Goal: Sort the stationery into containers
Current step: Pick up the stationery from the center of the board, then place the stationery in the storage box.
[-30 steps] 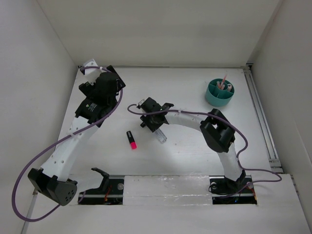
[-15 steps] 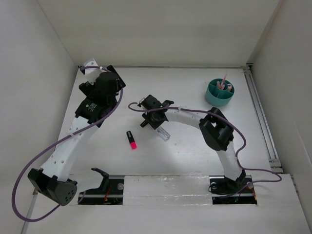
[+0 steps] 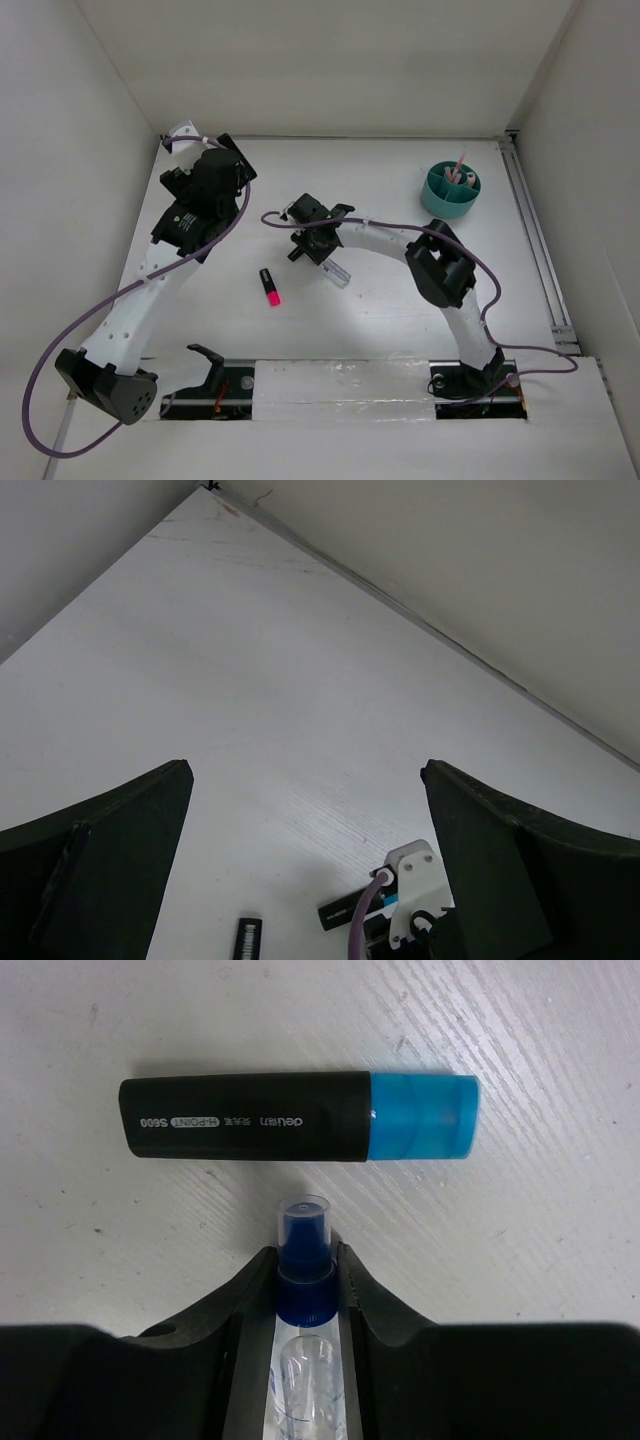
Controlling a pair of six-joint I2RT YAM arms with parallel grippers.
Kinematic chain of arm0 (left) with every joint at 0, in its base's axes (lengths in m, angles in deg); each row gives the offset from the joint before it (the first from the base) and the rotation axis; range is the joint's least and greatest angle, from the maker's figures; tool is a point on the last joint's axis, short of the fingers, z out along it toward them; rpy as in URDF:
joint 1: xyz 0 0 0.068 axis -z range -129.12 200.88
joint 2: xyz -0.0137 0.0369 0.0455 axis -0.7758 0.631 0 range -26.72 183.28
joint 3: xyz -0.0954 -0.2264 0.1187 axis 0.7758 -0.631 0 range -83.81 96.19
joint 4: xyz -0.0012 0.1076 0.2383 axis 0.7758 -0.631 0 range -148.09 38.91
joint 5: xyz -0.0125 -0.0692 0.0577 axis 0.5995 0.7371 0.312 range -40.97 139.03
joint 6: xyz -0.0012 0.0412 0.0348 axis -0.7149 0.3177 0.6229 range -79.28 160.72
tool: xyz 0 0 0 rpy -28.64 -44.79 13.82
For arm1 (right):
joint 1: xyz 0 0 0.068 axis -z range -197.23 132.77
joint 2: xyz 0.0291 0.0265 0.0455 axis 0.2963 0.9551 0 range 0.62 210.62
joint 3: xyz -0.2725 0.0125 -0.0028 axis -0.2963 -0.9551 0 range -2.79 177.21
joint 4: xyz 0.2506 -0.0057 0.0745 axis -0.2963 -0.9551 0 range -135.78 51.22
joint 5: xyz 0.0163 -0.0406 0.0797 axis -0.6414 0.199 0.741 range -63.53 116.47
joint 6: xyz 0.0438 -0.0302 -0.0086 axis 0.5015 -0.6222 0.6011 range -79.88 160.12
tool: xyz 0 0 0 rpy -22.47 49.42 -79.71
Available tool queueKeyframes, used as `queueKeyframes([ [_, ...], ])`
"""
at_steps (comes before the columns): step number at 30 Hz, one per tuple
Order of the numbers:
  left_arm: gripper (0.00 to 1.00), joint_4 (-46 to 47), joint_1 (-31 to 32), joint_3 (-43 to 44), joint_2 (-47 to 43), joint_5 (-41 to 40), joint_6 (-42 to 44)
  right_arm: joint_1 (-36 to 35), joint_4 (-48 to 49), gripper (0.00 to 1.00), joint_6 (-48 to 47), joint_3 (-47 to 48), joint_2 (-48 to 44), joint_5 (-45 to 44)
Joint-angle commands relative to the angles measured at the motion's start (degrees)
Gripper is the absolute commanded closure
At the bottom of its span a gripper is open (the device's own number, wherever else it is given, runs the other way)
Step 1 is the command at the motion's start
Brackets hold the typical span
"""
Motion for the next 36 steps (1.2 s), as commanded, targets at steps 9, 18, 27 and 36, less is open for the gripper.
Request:
queueKeyframes([
  [9,0.0,1.6,0.1,1.3,-1.5,-0.5,0.8,2.4,1.8,1.0,-1.2,-2.2,-5.2,0.7],
  [18,0.0,2.1,0.1,0.8,-1.5,-0.5,0.8,14.4,28.2,1.0,1.0,-19.2,-30.7,15.5],
  [27,0.0,3.3,0.1,0.2,-1.5,1.9,1.9,38.8,65.0,1.0,5.0,-41.4,-47.6,32.6],
  [36,0.0,3.8,0.1,0.2,-1.5,3.7,2.5,53.0,98.8,1.0,11.4,-53.1,-47.3,28.6],
])
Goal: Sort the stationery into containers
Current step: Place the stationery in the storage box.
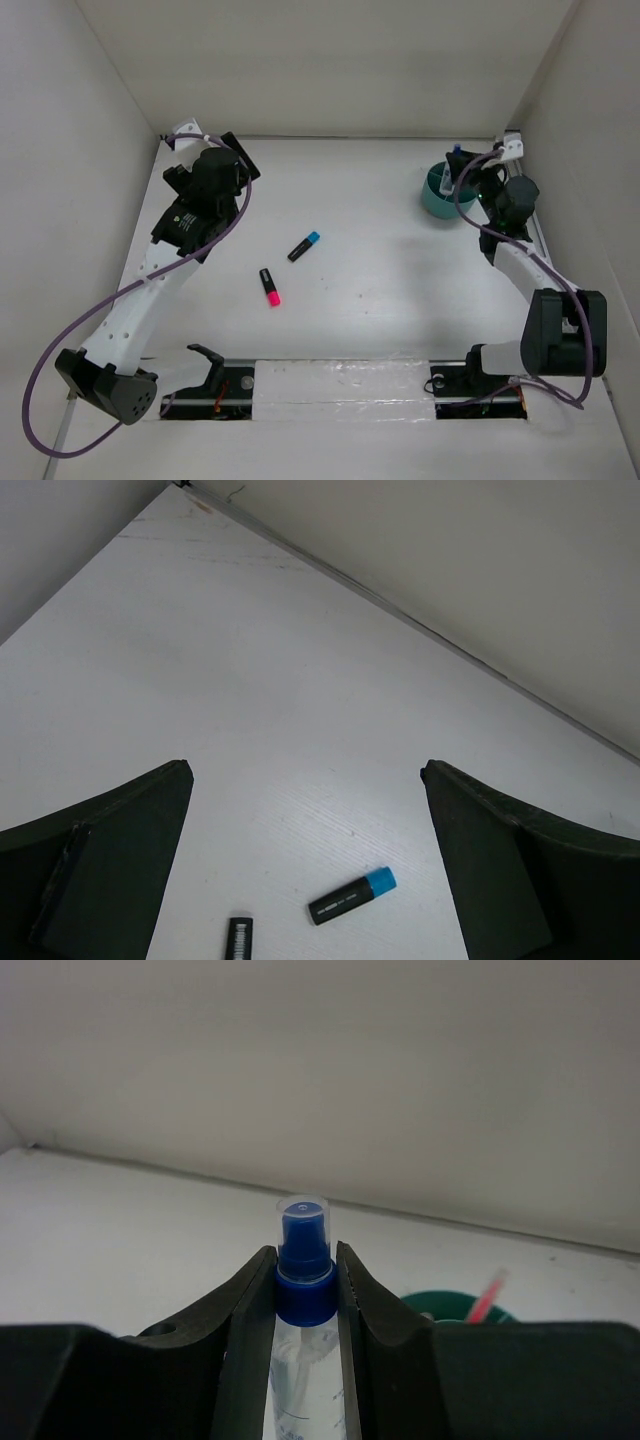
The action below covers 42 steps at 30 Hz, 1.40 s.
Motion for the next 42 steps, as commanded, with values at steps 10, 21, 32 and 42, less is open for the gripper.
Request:
queueKeyframes([
  [10,0.0,2.9,0.1,0.2,-1.0,3.8,1.7,9.2,34.6,1.0,10.3,-0.6,13.4,0.3],
  [21,0.0,3.4,0.1,0.2,0.0,4.9,2.2,13.3,37.1,1.0,10.8,1.1,20.3,3.9],
  [32,0.0,4.0,0.1,-0.3,0.1,5.4,2.2,15.6,39.3,1.0,12.0,1.6,25.5,7.6],
  [42,0.0,4.5,0.1,-0.3,-0.5,6.5,2.7,16.6,42.0,1.0,13.1,1.6,27.9,8.1],
])
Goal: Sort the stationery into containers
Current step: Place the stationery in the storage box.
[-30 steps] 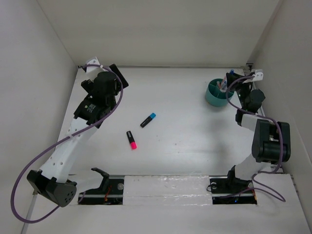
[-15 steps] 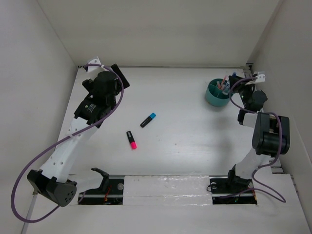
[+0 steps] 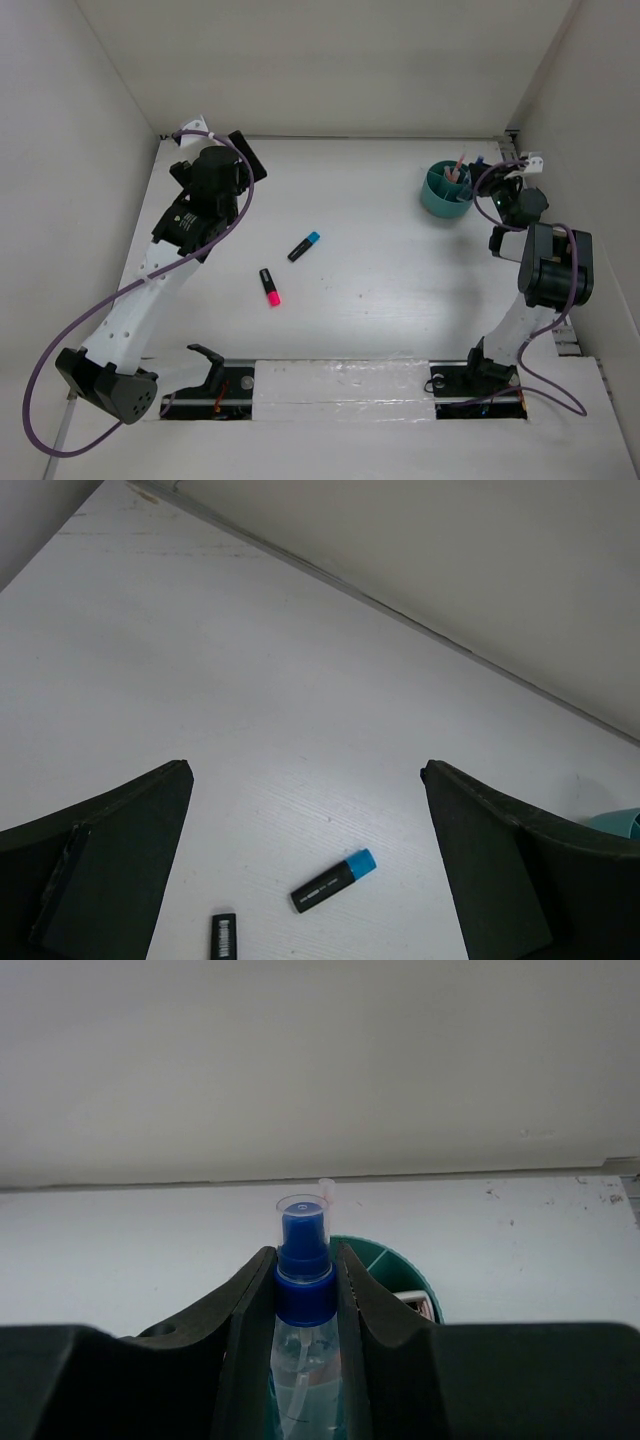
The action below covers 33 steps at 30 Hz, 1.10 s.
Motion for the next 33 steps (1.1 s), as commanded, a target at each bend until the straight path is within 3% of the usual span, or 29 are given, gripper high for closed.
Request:
queueKeyframes([
  [1,0.0,2.3,0.1,-0.3,-0.7,0.5,0.9,0.7,11.9,1.0,1.0,2.1,0.8,1.5],
  [6,0.0,2.3,0.1,-0.3,-0.7,0.5,0.9,1.2,14.5,0.98,2.2,0.7,0.8,2.1],
  [10,0.0,2.3,0.1,-0.3,-0.7,0.5,0.9,1.7,14.5,0.82,2.7,0.7,1.3,3.3],
  [11,0.0,2.3,0.1,-0.8,-0.7,0.5,0.9,1.7,14.5,0.73,2.7,0.7,1.3,3.3],
  [13,0.0,2.3,0.1,-0.8,-0.7,0.5,0.9,1.7,15.7,0.71,3.2,0.2,1.3,3.3],
  [14,0.0,2.3,0.1,-0.8,-0.7,0.5,0.9,1.7,15.7,0.66,3.7,0.2,1.3,3.3],
  [15,0.0,2.3,0.1,-0.8,-0.7,0.5,0.9,1.7,16.3,0.53,3.7,-0.5,1.3,3.3],
  [19,0.0,2.3,0.1,-0.8,-0.7,0.5,0.9,1.7,15.8,0.39,4.3,-0.5,0.8,3.3],
  [21,0.0,2.3,0.1,-0.8,-0.7,0.5,0.9,1.7,15.8,0.37,4.3,-0.5,0.1,3.3],
  [24,0.0,2.3,0.1,-0.8,-0.7,0.5,0.9,1.7,15.3,0.24,4.8,-0.5,-1.3,3.3],
  [25,0.0,2.3,0.1,-0.8,-0.7,0.5,0.9,1.7,15.3,0.09,4.8,-1.0,-1.8,3.3],
  [26,0.0,2.3,0.1,-0.8,-0.7,0.5,0.9,1.7,15.3,0.01,5.4,-1.0,-3.3,3.3],
  [29,0.0,2.3,0.1,-0.8,-0.1,0.5,0.9,1.0,11.5,0.0,6.1,-0.2,-6.3,1.5],
  [33,0.0,2.3,0.1,-0.8,0.9,0.5,0.9,-3.2,-5.2,0.0,2.3,4.8,-12.3,-2.4],
])
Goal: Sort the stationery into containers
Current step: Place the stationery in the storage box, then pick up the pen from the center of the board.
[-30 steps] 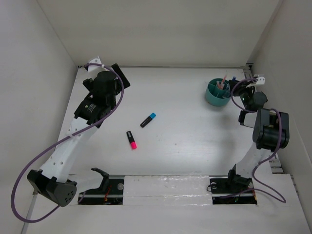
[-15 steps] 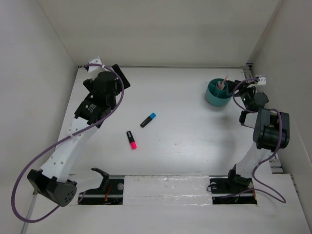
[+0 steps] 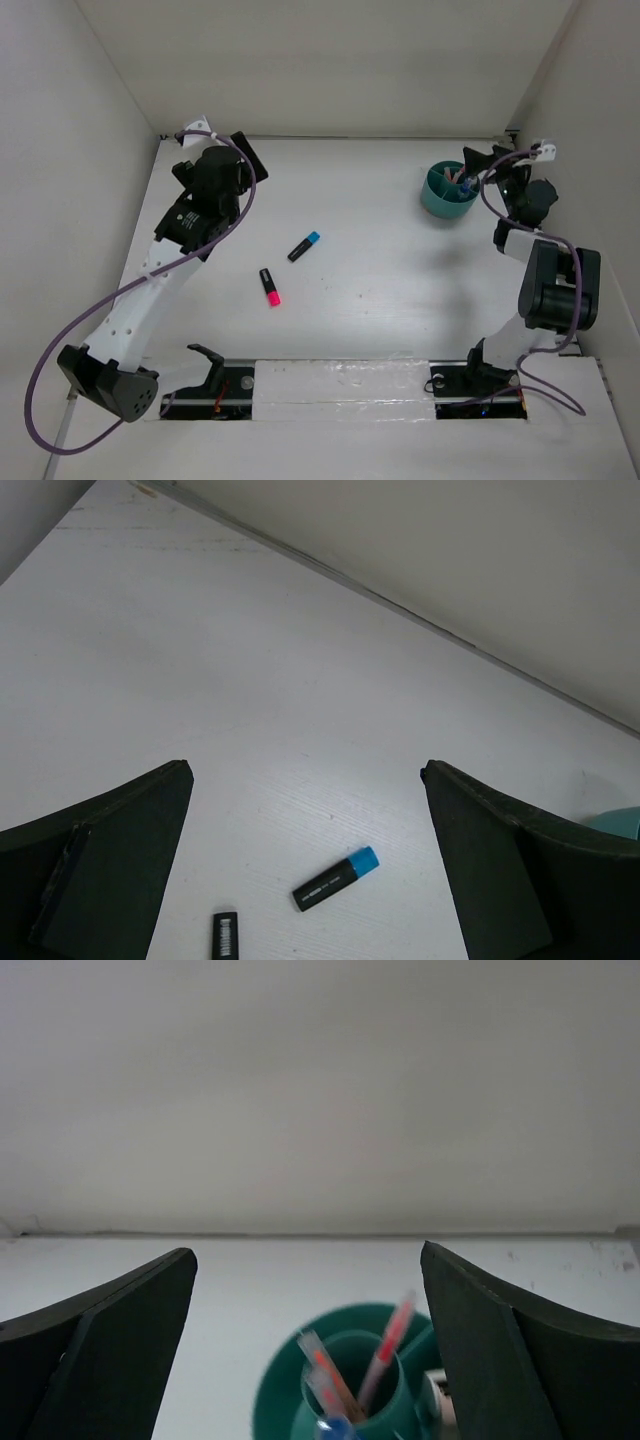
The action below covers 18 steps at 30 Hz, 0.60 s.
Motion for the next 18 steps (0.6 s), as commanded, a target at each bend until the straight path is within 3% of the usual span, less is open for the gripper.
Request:
queueKeyframes([
  [1,0.0,2.0,0.1,-0.4,0.6,0.1,0.8,-4.3,-12.0,0.0,-5.0,6.4,-7.6,-4.2],
  [3,0.0,2.0,0.1,-0.4,0.6,0.1,0.8,-9.8,-21.0,0.0,-8.1,9.9,-10.4,-13.1],
  [4,0.0,2.0,0.1,-0.4,1.1,0.1,0.8,-12.1,-30.9,0.0,-11.8,11.7,-12.7,-17.2],
  [5,0.0,2.0,0.1,-0.4,1.1,0.1,0.8,-14.8,-36.4,0.0,-13.9,13.7,-13.6,-27.8],
  [6,0.0,2.0,0.1,-0.4,1.1,-0.4,0.8,-21.1,-41.5,0.0,-15.7,15.9,-14.2,-33.9],
  [9,0.0,-1.4,0.1,2.1,3.7,-4.9,-1.7,-30.2,-59.9,0.0,-17.0,25.0,-13.7,-53.8],
  [11,0.0,-7.0,0.1,3.9,5.4,-9.0,-4.6,-36.1,-68.6,0.0,-14.4,29.3,-12.8,-55.1],
  [14,0.0,-12.1,0.1,6.1,7.6,-14.2,-9.9,-42.9,-71.3,0.0,-11.0,29.3,-12.1,-54.9],
  [15,0.0,-12.2,0.1,6.7,7.6,-14.7,-10.6,-45.4,-73.5,0.0,-7.0,29.3,-10.6,-58.8],
  [16,0.0,-12.2,0.1,6.7,7.6,-14.7,-10.6,-50.5,-75.4,0.0,-2.3,29.9,-8.3,-68.4],
  [18,0.0,-12.2,0.1,6.7,7.6,-14.7,-11.2,-54.2,-79.3,0.0,1.2,31.3,-5.2,-72.4],
])
